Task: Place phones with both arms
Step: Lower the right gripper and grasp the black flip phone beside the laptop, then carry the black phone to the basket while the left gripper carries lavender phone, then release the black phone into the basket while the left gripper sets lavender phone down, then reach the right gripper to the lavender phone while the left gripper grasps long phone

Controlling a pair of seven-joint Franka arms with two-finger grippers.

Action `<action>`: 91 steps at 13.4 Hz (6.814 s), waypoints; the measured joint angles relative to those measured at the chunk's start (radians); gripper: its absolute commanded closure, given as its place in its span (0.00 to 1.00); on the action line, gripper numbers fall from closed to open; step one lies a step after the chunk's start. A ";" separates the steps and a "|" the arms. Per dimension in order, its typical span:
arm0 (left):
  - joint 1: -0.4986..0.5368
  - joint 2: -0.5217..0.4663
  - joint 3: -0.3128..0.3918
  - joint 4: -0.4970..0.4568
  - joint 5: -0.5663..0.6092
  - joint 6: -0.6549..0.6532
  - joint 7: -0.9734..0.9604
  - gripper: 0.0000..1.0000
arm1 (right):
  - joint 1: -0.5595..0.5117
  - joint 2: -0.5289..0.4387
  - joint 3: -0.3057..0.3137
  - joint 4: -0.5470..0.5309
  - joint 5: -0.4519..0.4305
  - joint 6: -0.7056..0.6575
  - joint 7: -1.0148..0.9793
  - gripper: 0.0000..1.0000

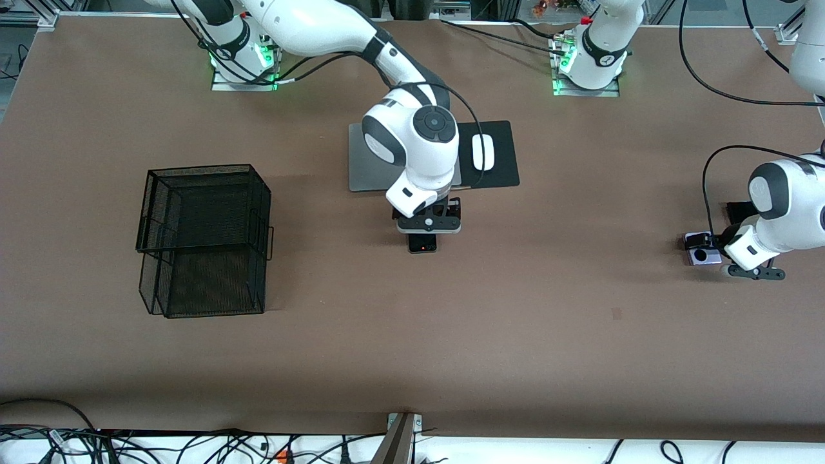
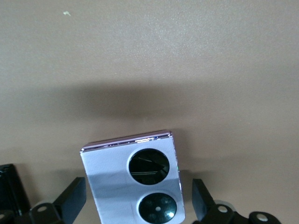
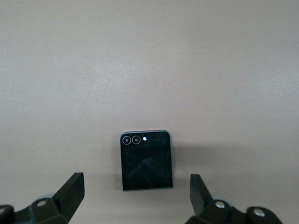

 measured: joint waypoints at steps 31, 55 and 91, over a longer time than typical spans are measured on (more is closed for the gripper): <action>-0.004 -0.053 -0.099 0.106 -0.013 -0.251 -0.141 0.60 | -0.010 0.121 -0.024 -0.104 0.013 0.267 -0.030 0.62; -0.764 0.078 -0.190 0.267 -0.145 -0.157 -0.913 0.61 | -0.183 -0.613 -0.367 -0.531 0.182 -0.290 -0.759 0.73; -0.111 -0.109 -0.009 0.295 0.014 -0.486 -0.042 0.00 | 0.019 -0.341 -0.366 -0.244 0.322 -0.284 -0.247 0.00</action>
